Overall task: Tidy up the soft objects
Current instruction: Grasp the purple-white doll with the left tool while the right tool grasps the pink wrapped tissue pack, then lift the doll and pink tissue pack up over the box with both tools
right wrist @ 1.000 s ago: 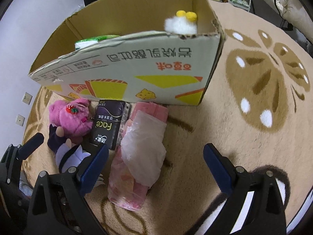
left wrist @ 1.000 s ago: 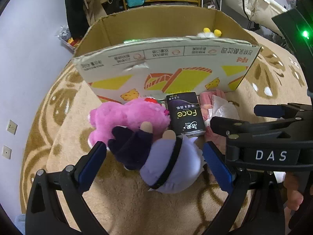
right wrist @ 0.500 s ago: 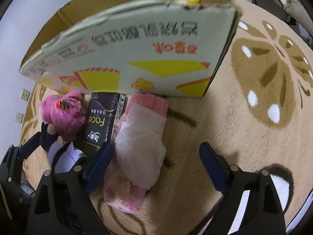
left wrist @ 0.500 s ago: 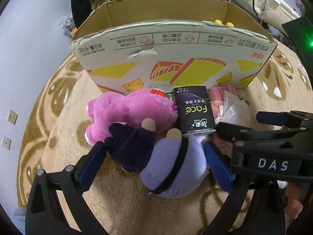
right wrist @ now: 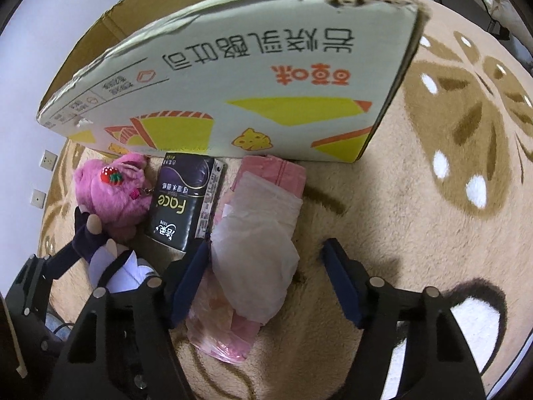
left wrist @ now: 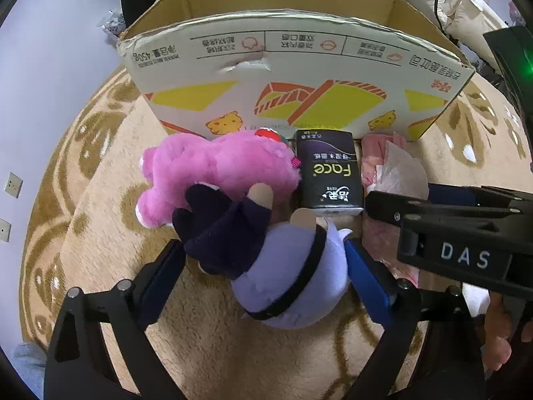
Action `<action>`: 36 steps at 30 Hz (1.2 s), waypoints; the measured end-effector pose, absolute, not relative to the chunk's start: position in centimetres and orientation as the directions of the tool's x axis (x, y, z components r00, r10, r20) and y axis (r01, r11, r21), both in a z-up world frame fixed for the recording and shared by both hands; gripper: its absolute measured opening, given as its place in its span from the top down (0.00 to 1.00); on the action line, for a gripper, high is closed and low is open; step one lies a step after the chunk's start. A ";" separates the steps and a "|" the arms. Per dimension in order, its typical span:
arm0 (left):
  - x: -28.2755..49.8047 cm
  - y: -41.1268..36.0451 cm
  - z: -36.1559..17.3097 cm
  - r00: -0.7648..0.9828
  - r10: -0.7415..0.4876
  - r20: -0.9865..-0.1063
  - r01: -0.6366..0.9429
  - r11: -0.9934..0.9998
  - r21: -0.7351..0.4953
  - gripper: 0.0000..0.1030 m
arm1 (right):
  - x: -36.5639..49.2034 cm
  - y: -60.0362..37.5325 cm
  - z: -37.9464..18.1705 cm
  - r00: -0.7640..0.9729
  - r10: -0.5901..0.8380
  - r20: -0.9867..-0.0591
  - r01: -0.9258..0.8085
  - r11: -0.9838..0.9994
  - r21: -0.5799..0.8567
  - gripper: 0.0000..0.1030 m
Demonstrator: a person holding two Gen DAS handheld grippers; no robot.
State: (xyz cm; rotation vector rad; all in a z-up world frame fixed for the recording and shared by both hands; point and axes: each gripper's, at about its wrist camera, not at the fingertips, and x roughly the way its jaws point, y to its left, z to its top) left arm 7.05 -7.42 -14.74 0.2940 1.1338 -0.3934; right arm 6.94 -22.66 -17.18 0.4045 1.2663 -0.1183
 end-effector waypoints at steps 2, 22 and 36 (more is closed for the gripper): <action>7.0 -7.3 -14.9 0.353 -0.163 -0.921 0.447 0.894 0.013 0.13 | 6.9 -22.9 -17.1 0.308 0.129 -0.943 0.307 0.924 0.227 0.33; 3.5 -6.1 -13.8 0.402 -0.161 -0.902 0.412 0.911 0.020 0.28 | 5.8 -20.4 -13.3 0.423 0.052 -0.905 0.255 0.951 0.174 0.78; 1.5 -4.0 -7.8 0.641 -0.139 -0.755 0.328 0.939 0.106 0.28 | 1.7 -20.6 -7.4 0.567 -0.012 -0.824 0.220 0.966 0.138 0.80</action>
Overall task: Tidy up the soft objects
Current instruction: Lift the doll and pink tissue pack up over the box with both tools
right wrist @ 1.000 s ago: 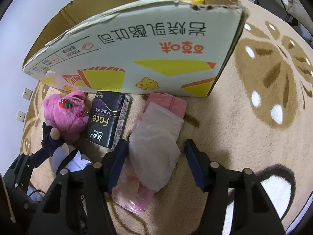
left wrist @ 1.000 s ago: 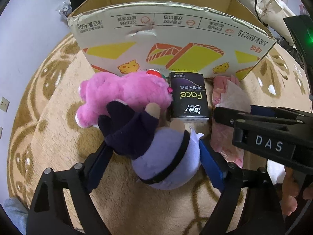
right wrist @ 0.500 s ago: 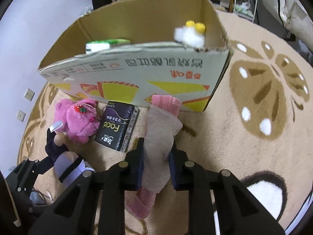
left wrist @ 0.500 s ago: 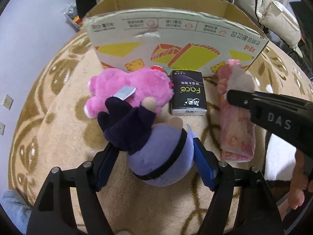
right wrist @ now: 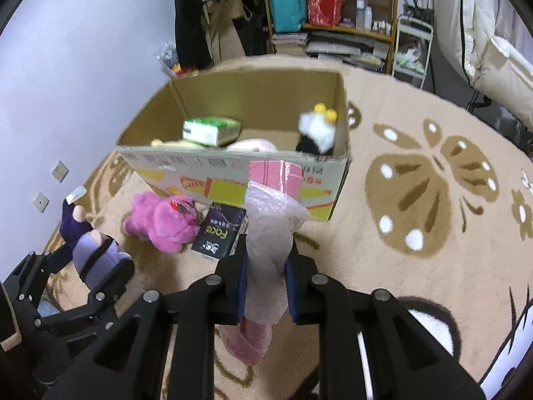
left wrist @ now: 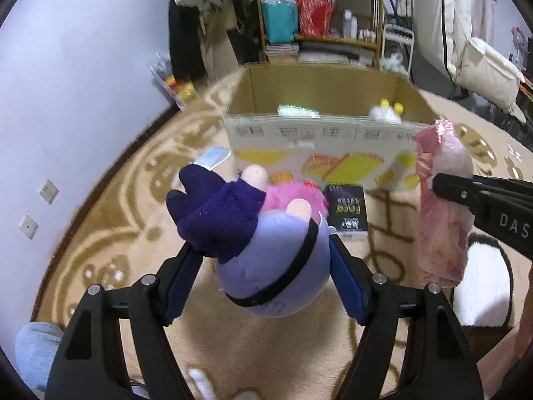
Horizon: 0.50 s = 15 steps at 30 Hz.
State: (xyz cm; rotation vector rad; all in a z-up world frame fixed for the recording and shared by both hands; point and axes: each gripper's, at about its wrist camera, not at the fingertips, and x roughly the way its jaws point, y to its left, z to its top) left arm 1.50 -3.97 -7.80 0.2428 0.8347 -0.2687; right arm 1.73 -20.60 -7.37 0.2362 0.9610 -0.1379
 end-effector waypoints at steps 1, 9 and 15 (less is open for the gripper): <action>1.3 -3.9 -7.3 0.660 -0.137 -0.739 0.323 0.940 0.114 0.28 | 1.6 -20.5 -6.9 0.578 -0.017 -0.816 0.221 0.965 0.137 0.80; 0.5 -3.6 -4.6 0.762 -0.123 -0.636 0.295 0.940 0.171 0.28 | -0.3 -20.9 -2.8 0.686 -0.081 -0.723 0.228 0.968 0.107 0.80; 1.3 -2.4 -3.1 0.795 -0.120 -0.594 0.264 0.951 0.162 0.28 | -0.5 -20.6 -0.7 0.745 -0.110 -0.658 0.202 0.977 0.065 0.80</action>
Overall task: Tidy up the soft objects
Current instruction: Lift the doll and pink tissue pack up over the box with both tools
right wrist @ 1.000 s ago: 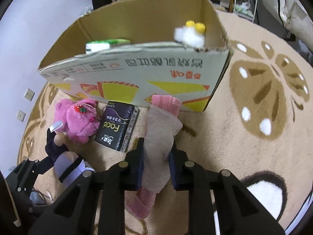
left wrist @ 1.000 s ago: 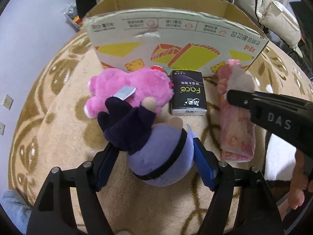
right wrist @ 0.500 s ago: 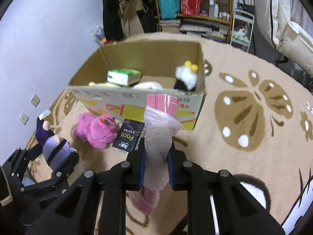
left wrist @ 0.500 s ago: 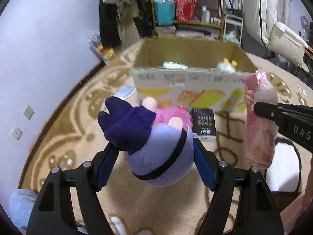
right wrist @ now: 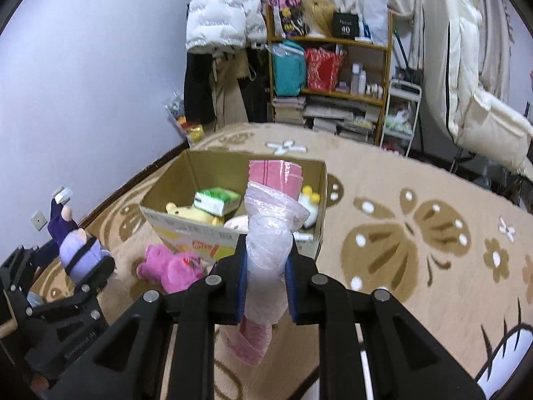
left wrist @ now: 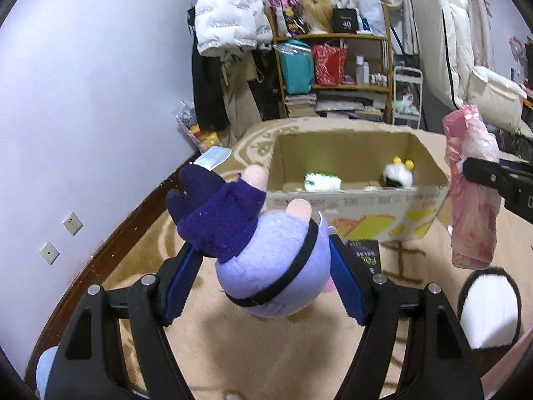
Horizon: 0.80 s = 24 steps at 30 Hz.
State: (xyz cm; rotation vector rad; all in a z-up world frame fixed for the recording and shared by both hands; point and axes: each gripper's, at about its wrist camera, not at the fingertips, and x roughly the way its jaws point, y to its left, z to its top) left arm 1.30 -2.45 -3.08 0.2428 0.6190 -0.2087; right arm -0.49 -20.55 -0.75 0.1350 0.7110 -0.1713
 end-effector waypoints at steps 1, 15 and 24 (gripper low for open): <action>1.5 -2.3 -2.8 0.803 -0.117 -0.585 0.257 0.952 0.163 0.28 | -0.5 -20.6 -0.5 0.751 -0.113 -0.650 0.200 0.978 0.061 0.80; 3.8 -2.4 0.0 0.845 -0.142 -0.515 0.267 0.947 0.179 0.28 | 1.4 -21.1 0.9 0.797 -0.173 -0.578 0.225 0.974 0.020 0.80; 6.9 -3.8 0.8 0.861 -0.165 -0.480 0.272 0.949 0.162 0.28 | 3.6 -21.8 1.1 0.803 -0.233 -0.548 0.270 0.963 -0.013 0.80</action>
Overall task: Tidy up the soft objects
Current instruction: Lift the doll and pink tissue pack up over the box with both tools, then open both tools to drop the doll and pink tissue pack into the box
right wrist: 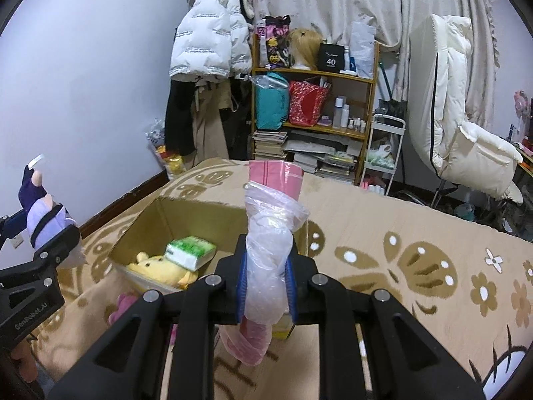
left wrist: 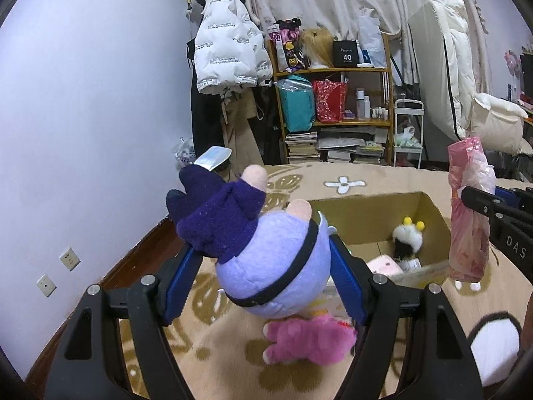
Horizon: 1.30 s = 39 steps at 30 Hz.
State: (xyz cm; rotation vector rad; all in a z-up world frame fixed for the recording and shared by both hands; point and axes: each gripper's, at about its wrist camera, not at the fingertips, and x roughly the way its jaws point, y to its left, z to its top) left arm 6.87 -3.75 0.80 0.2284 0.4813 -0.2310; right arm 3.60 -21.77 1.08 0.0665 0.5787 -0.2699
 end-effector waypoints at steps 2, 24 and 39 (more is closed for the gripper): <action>7.7 -3.8 0.7 0.858 -0.168 -0.485 0.272 0.950 0.152 0.28 | 4.1 -22.0 1.1 0.803 -0.246 -0.543 0.282 0.959 -0.018 0.80; 12.9 -7.4 -1.0 0.826 -0.238 -0.511 0.357 0.922 0.147 0.27 | 8.3 -25.3 0.4 0.824 -0.246 -0.510 0.308 0.951 0.039 0.80; 13.4 -9.1 -4.3 0.744 -0.303 -0.596 0.458 0.881 0.122 0.20 | 10.6 -25.7 -3.1 0.780 -0.159 -0.605 0.263 0.961 0.086 0.78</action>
